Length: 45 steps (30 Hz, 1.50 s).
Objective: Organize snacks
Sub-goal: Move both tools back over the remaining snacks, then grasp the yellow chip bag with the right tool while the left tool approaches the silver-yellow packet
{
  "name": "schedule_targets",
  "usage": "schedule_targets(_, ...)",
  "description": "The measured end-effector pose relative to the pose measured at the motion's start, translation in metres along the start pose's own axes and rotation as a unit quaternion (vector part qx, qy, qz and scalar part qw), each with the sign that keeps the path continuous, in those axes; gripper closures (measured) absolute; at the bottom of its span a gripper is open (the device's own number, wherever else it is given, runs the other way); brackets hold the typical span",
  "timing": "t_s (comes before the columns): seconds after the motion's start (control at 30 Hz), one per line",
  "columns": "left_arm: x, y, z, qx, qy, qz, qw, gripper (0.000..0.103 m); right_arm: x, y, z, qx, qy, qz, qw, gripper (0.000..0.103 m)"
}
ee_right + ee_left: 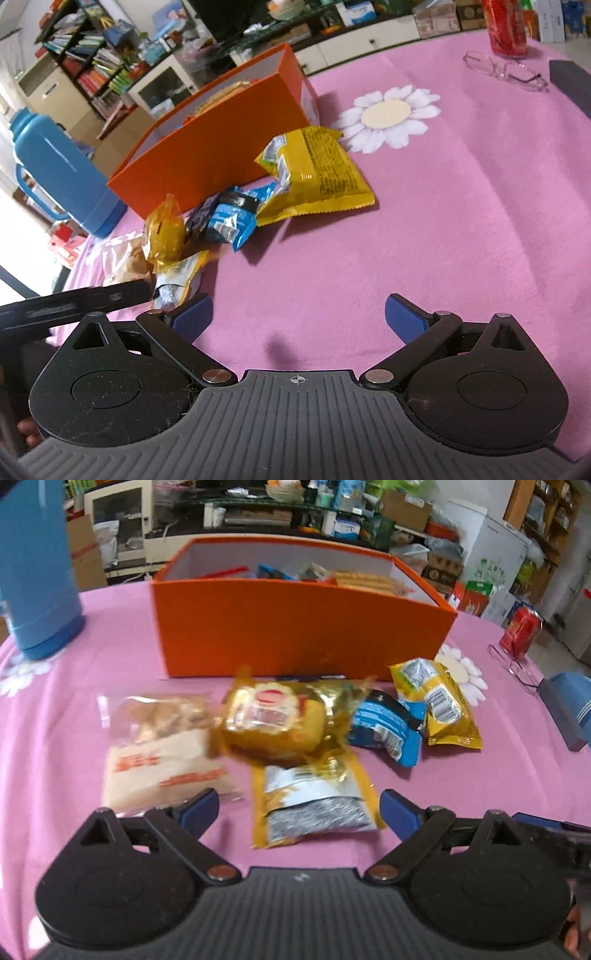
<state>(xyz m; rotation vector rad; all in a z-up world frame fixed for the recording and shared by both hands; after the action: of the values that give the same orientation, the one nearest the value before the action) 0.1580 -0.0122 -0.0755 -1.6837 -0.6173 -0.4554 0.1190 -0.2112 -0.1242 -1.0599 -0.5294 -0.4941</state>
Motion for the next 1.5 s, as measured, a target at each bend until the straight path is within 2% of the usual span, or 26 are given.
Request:
schedule_targets(0.1, 0.000, 0.015, -0.007, -0.005, 0.006, 0.011, 0.9999, 0.012, 0.001, -0.002, -0.003, -0.004, -0.005, -0.003, 1.000, 0.012)
schedule_targets(0.17, -0.002, 0.026, -0.003, 0.003, -0.007, 0.026, 0.9996, 0.019, 0.003, -0.004, -0.009, -0.008, 0.003, -0.008, 1.000, 0.011)
schedule_targets(0.23, -0.002, 0.025, -0.001, 0.012, -0.004, 0.020, 0.9997, 0.028, 0.005, -0.004, -0.016, -0.007, 0.016, -0.011, 1.000, 0.011)
schedule_targets(0.33, -0.004, 0.021, 0.000, 0.018, 0.014, 0.023, 0.9995, 0.034, 0.006, -0.004, -0.023, -0.009, 0.026, -0.012, 1.000, 0.011)
schedule_targets(0.5, -0.029, 0.000, 0.013, 0.014, 0.027, 0.040, 0.9987, 0.037, 0.010, -0.002, -0.023, -0.009, 0.020, -0.013, 1.000, 0.011)
schedule_targets(0.67, -0.054, -0.018, 0.021, 0.037, 0.053, 0.042, 0.9970, 0.037, 0.046, 0.009, -0.010, -0.006, -0.016, -0.039, 0.999, 0.009)
schedule_targets(0.83, -0.052, -0.016, 0.023, 0.030, 0.037, 0.044, 0.9979, 0.037, 0.098, 0.051, 0.002, -0.029, -0.055, -0.052, 0.997, 0.010)
schedule_targets(0.9, -0.052, -0.013, 0.020, 0.034, 0.043, 0.043, 0.9976, 0.036, 0.112, 0.072, 0.003, -0.047, -0.061, -0.038, 0.996, 0.013)
schedule_targets(0.93, -0.052, -0.013, 0.019, 0.033, 0.044, 0.042, 0.9976, 0.036, 0.116, 0.083, 0.003, -0.052, -0.064, -0.025, 0.996, 0.017)
schedule_targets(1.03, -0.053, -0.014, 0.020, 0.029, 0.046, 0.041, 0.9977, 0.036, 0.115, 0.105, 0.002, -0.053, -0.078, 0.004, 0.996, 0.045)
schedule_targets(1.07, -0.054, -0.014, 0.021, 0.028, 0.046, 0.039, 0.9978, 0.036, 0.113, 0.106, 0.000, -0.059, -0.084, -0.001, 0.995, 0.057)
schedule_targets(1.13, -0.055, -0.015, 0.021, 0.028, 0.048, 0.038, 0.9978, 0.036, 0.109, 0.098, -0.005, -0.071, -0.085, -0.004, 0.994, 0.065)
schedule_targets(1.17, -0.055, -0.015, 0.021, 0.028, 0.047, 0.038, 0.9978, 0.036, 0.105, 0.093, -0.008, -0.076, -0.084, -0.002, 0.994, 0.066)
schedule_targets(1.27, -0.056, -0.015, 0.021, 0.027, 0.048, 0.034, 0.9979, 0.036, 0.083, 0.069, -0.015, -0.093, -0.098, 0.000, 0.991, 0.066)
schedule_targets(1.33, -0.058, -0.015, 0.021, 0.024, 0.049, 0.033, 0.9980, 0.027, 0.064, 0.052, -0.018, -0.103, -0.106, -0.002, 0.989, 0.066)
schedule_targets(1.4, -0.058, -0.014, 0.019, 0.027, 0.053, 0.036, 0.9976, 0.026, 0.048, 0.037, -0.018, -0.111, -0.111, -0.002, 0.988, 0.062)
schedule_targets(1.43, -0.057, -0.014, 0.019, 0.028, 0.051, 0.038, 0.9976, 0.026, 0.043, 0.032, -0.018, -0.112, -0.111, -0.002, 0.988, 0.055)
schedule_targets(1.47, -0.056, -0.015, 0.020, 0.026, 0.045, 0.040, 0.9978, 0.026, 0.039, 0.028, -0.018, -0.110, -0.106, 0.000, 0.988, 0.042)
schedule_targets(1.5, -0.054, -0.017, 0.022, 0.023, 0.037, 0.039, 0.9983, 0.025, 0.036, 0.024, -0.019, -0.101, -0.096, 0.003, 0.990, 0.037)
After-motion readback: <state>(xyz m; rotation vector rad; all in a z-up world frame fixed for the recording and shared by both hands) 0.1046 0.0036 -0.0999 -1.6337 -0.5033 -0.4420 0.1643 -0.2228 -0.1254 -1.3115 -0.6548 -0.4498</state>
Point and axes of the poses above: each gripper's, at about its wrist camera, not at the fingertips, and y roughly the way its jaws point, z to its left, x to its top, the point moved 4 cm from there along y, roughly the way its jaws point, and after that the axes turned 4 degrees about -y, right-handed, at the moved point
